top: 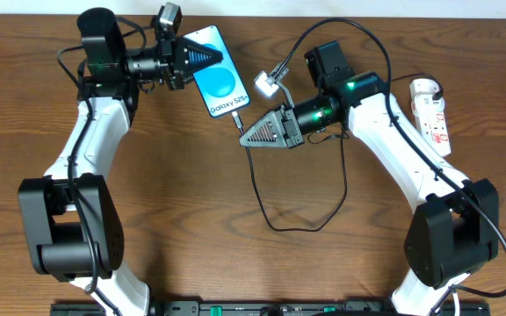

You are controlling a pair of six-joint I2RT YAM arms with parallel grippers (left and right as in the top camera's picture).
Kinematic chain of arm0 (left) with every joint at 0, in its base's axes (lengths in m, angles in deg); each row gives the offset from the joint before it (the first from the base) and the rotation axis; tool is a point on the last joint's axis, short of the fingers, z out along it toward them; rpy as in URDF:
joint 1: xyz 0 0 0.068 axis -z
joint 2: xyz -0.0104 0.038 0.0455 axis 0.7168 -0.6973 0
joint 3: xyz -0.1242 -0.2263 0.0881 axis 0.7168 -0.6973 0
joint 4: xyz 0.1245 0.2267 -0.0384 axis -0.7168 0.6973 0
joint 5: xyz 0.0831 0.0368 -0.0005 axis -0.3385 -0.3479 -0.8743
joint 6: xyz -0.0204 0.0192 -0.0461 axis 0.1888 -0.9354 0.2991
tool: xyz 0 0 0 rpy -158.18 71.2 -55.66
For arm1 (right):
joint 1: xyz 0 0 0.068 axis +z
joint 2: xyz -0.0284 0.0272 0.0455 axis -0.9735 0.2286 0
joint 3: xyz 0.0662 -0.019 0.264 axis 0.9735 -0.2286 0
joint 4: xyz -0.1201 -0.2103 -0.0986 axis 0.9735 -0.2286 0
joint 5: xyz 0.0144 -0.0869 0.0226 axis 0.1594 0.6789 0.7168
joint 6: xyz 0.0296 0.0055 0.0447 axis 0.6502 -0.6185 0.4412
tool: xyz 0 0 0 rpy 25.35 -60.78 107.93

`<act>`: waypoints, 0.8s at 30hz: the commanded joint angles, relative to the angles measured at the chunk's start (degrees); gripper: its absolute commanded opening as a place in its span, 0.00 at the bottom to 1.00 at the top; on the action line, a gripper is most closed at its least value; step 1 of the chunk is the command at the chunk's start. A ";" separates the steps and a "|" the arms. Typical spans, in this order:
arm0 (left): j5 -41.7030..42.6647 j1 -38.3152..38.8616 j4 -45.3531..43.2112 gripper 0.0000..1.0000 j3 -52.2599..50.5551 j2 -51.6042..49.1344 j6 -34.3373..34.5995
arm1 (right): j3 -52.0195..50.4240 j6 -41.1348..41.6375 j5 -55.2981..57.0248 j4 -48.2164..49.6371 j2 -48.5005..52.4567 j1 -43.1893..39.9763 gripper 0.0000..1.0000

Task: Plug charger to phone and switch on socket
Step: 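Push the USB-C plug up into the phone's bottom port with the right gripper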

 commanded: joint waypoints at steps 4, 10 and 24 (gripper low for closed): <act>1.57 0.39 -0.57 0.07 0.68 2.27 0.35 | -0.20 0.61 -2.03 -0.07 -0.57 -0.39 0.01; 1.57 0.39 -0.59 0.07 0.68 2.27 0.35 | -0.24 0.61 -2.03 -0.09 -0.57 -0.37 0.01; 1.57 0.39 -0.59 0.08 0.68 2.27 0.35 | -0.26 0.63 -1.84 -0.68 -0.57 0.70 0.01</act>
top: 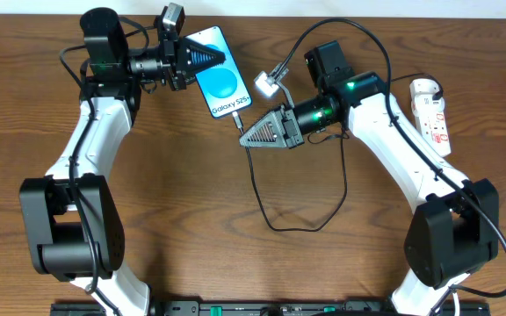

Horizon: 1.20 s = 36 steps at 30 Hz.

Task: Plug charger to phone and switch on socket
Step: 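Push the USB-C plug up into the phone's bottom port with the right gripper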

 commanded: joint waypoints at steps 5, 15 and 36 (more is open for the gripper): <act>1.60 0.09 -0.57 0.07 0.68 2.27 0.35 | -0.26 0.61 -1.03 -0.42 -0.57 0.55 0.01; 1.60 0.22 -0.55 0.07 0.68 2.27 0.35 | -0.26 0.61 -0.74 -0.52 -0.57 0.79 0.01; 1.60 0.61 -0.55 0.07 0.68 2.27 0.35 | -0.26 1.09 -0.50 -0.59 -0.57 -0.92 0.01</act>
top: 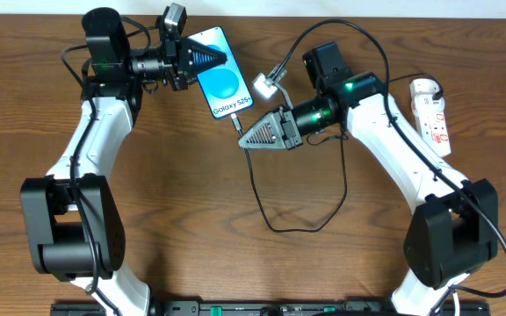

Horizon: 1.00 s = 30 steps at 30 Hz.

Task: Plug charger to phone and switch on socket
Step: 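Push the USB-C plug up into the phone's bottom port with the right gripper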

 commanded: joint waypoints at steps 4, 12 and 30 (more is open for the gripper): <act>1.60 0.24 -0.55 0.07 0.68 2.27 0.35 | -0.26 1.36 -0.74 -0.24 -0.57 -1.90 0.01; 1.60 0.24 -0.55 0.07 0.68 2.27 0.35 | -0.26 1.70 -0.61 -0.22 -0.57 -1.90 0.01; 1.60 0.24 -0.55 0.07 0.68 2.27 0.35 | -0.26 5.70 -0.57 5.66 -0.57 -0.20 0.01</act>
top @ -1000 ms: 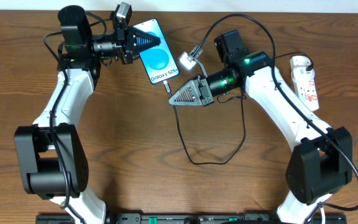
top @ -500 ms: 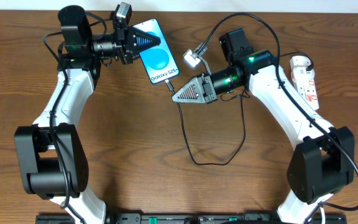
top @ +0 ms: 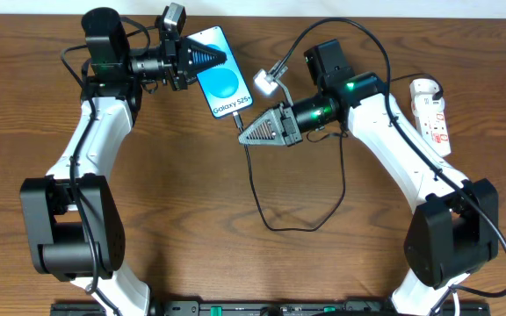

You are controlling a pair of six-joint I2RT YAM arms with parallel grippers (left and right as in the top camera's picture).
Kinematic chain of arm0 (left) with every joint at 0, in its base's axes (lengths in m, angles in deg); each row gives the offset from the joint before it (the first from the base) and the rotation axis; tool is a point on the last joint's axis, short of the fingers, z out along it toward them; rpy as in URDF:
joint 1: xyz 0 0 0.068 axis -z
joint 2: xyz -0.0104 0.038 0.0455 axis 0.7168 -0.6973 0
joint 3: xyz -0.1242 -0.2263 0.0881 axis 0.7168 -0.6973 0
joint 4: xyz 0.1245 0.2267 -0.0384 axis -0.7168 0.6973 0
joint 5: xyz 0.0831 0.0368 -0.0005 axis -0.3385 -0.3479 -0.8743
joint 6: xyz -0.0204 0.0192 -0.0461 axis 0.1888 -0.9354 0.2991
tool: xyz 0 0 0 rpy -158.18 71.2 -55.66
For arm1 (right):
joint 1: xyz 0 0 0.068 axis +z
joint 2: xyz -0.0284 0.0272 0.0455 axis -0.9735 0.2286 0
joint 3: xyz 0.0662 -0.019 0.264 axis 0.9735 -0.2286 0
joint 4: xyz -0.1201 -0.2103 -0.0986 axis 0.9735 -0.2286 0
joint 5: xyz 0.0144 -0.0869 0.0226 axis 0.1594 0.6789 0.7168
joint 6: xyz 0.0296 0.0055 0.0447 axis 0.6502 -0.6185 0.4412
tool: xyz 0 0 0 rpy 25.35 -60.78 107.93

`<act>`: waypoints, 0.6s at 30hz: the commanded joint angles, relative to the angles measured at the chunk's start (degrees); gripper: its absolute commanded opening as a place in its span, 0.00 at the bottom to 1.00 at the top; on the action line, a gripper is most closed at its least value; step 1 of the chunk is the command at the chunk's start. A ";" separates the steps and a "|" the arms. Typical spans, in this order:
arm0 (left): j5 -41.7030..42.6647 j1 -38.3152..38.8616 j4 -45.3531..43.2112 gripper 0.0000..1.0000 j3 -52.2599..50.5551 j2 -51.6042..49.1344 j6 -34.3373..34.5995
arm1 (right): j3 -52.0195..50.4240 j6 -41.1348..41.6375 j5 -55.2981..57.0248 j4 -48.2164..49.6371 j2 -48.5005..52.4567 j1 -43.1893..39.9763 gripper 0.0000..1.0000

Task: Plug charger to phone and switch on socket
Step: 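Push the USB-C plug up into the phone's bottom port with the right gripper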

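A phone point(top: 222, 82) with a blue lit screen lies tilted on the table at the back centre. My left gripper point(top: 224, 58) lies over its upper left edge, jaws drawn in on the phone's side. My right gripper point(top: 242, 133) holds the plug end of the black cable point(top: 255, 189) just below the phone's lower end; the connector tip point(top: 238, 118) points at the phone's port, touching or nearly so. The white socket strip point(top: 432, 114) lies at the far right.
The black cable loops across the middle of the table and arcs over my right arm to the strip. A white camera block point(top: 265, 85) sits on the right wrist beside the phone.
My right gripper has shifted slightly up toward the phone's lower end with the cable plug. The phone and left gripper stay put.
At every earlier moment my left gripper lay on the phone's upper edge and my right gripper held the plug below the phone. The phone shifted a little to the right, and the plug has crept closer to its port.
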 commanded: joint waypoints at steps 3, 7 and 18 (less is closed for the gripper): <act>1.86 0.24 -0.52 0.07 0.68 2.27 0.33 | -0.04 3.43 -0.85 2.95 -0.57 0.02 0.01; 1.86 0.24 -0.52 0.07 0.68 2.27 0.33 | -0.04 5.05 -0.33 4.83 -0.57 0.02 0.01; 1.88 0.24 -0.52 0.07 0.66 2.27 -0.79 | -0.04 8.74 -0.22 9.60 -0.57 0.02 0.01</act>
